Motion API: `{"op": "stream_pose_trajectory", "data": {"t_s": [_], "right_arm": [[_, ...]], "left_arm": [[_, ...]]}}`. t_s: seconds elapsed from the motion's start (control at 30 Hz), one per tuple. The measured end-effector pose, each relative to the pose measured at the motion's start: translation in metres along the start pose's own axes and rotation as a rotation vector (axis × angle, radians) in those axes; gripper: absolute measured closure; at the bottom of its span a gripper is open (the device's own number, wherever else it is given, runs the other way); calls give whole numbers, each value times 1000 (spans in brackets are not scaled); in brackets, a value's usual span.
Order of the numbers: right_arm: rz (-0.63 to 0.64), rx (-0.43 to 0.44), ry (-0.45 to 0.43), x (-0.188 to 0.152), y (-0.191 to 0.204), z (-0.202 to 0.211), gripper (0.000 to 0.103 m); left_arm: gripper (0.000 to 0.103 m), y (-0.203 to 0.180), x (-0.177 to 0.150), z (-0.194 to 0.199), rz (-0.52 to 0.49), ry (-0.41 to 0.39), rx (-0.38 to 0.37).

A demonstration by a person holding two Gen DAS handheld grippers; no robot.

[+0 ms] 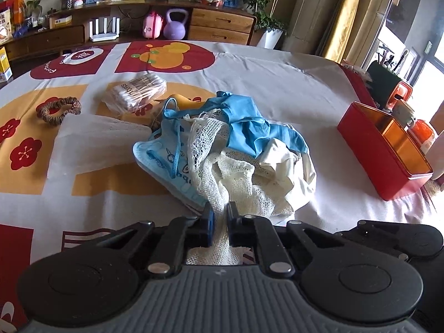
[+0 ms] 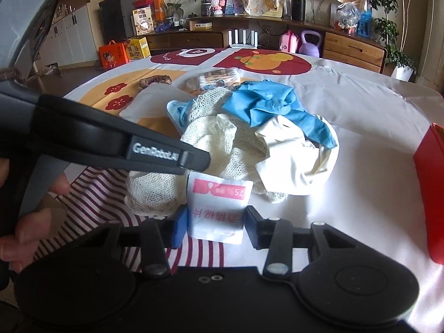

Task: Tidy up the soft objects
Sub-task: 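Grasp the pink-labelled packet with the right tool while the left lifts the mesh cloth, then carry mesh cloth and packet into the red tin and open both tools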

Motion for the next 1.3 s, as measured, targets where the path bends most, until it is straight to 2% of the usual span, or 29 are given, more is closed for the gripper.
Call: {"op": "stream_pose_trajectory", "data": {"t_s": [0.37,0.7,1.0,1.3], "right_arm": [[-75,-28,-43,-4,-26,43,62],[-135,-56,-102,-2,-59,97,62],[-144,-101,-143,2,-95,143,62],[-180,-186,-169,1,-153,171,61]], "left_arm": [[97,-17,7,36,-13,-52,-34],[97,-46,36,79,-41,-138,-66],[97,-93,59,107,-61,-167,-141],[97,-149,84,108,-113,-172,-222]]}}
Point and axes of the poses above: each gripper's, at about its wrist camera, not at the fingertips, and z roughly against the way its jaws point, y to its left, x to its top, the point moved 9 cm from there along -z, roughly the way its jaws point, and after that the axes turned 4 degrees about z, right-handed, at the moved point
